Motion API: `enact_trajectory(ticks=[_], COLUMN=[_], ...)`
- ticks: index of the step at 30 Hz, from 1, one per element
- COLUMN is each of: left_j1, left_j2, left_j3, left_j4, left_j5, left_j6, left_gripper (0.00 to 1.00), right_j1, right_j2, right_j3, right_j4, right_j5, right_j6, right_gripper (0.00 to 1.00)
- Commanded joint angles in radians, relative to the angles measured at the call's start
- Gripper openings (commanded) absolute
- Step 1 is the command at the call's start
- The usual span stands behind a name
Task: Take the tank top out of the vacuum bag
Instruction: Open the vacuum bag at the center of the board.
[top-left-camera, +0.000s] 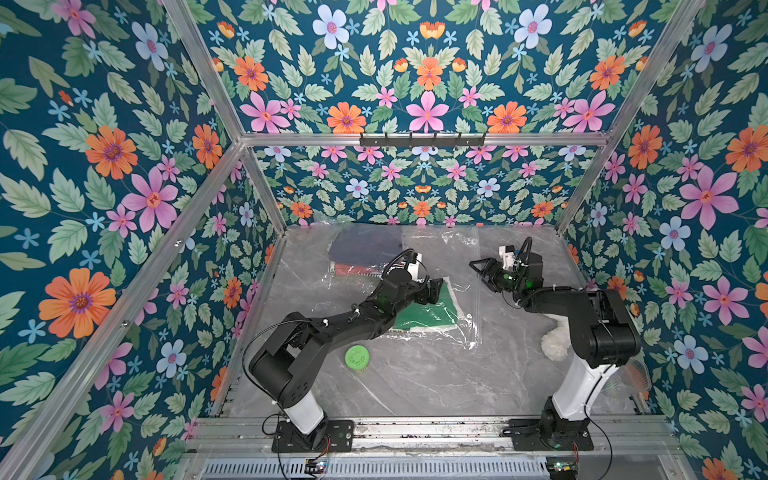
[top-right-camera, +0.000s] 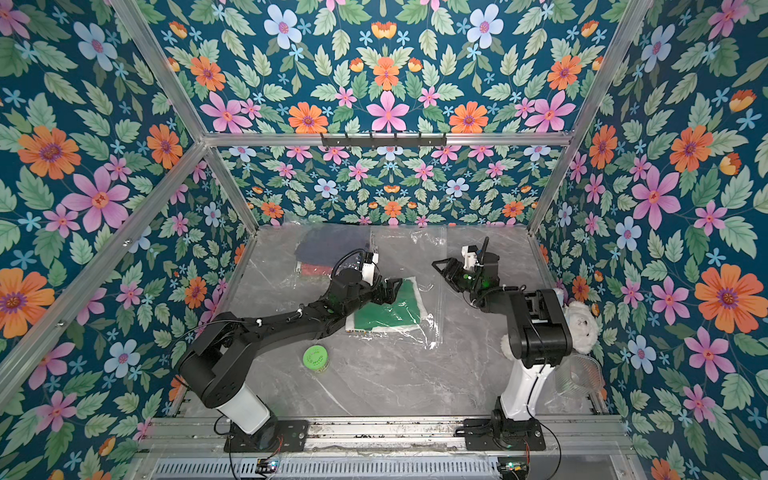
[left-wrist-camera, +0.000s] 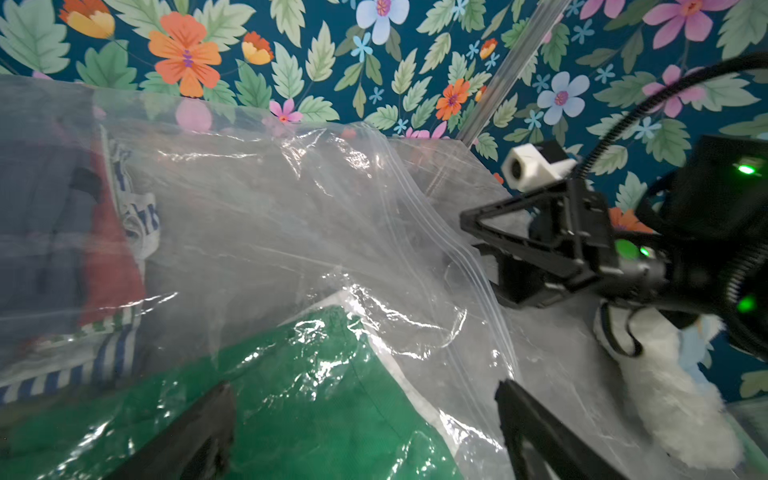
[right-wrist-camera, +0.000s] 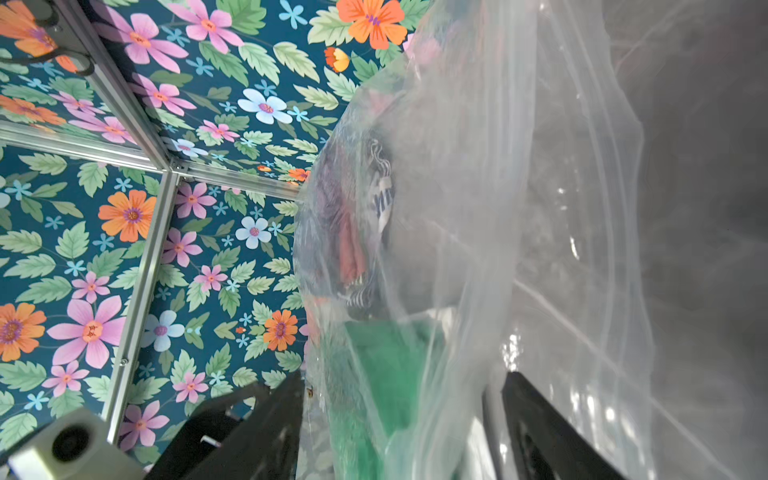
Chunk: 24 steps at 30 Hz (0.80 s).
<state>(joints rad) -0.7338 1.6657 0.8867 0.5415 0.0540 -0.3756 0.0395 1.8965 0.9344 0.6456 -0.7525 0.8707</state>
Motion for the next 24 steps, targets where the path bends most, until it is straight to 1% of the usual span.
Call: enact_trajectory(ticks=[1,4,5,7,9,13,17,20,24], left_j1=[-0.005,-0.02,-0.028,-0.039,-0.055,-0.102,-0.157,-0.185,-0.209], left_j2=[0.012,0.027,0.034,0.049,0.068,0.103,0.137,0.173,0.237], left_j3=[-0.004,-0.001,0.001,0.012,0.035,0.09,0.151,0.192,0.26], left_j4=[0.05,0.056,0.058,0.061,0.052,0.036,0.044,0.062,0.076], left_j5=[0.027,-0.008,-0.015,-0.023,-0.04,-0.087,-0.143,-0.169,-0.2], left_j6=[0.027,0.037,0.042,0.048,0.062,0.12,0.172,0.195,0.24], left_gripper=[0.99,0.99,0.99,0.99,0.99,0.99,0.99,0.99,0.99], right_j1=[-0.008,-0.01,-0.01,-0.013,-0.015,-0.015,-0.005,0.02,0.056], right_j2=[0.059,0.066,0.065,0.058,0.043,0.014,-0.046,-0.105,-0.16], right_j3=[0.065,0.118,0.134,0.154,0.159,0.15,0.096,0.066,0.045], right_j4=[0.061,-0.042,-0.079,-0.114,-0.121,-0.135,-0.12,-0.135,-0.154], right_j5=[-0.047,-0.015,-0.008,-0.006,-0.013,-0.031,-0.01,0.022,0.046], right_j6=[0.032,-0.039,-0.066,-0.087,-0.091,-0.09,-0.072,-0.079,-0.083], right_gripper=[0.74,0.72,0.69,0.59,0.45,0.22,0.1,0.04,0.03])
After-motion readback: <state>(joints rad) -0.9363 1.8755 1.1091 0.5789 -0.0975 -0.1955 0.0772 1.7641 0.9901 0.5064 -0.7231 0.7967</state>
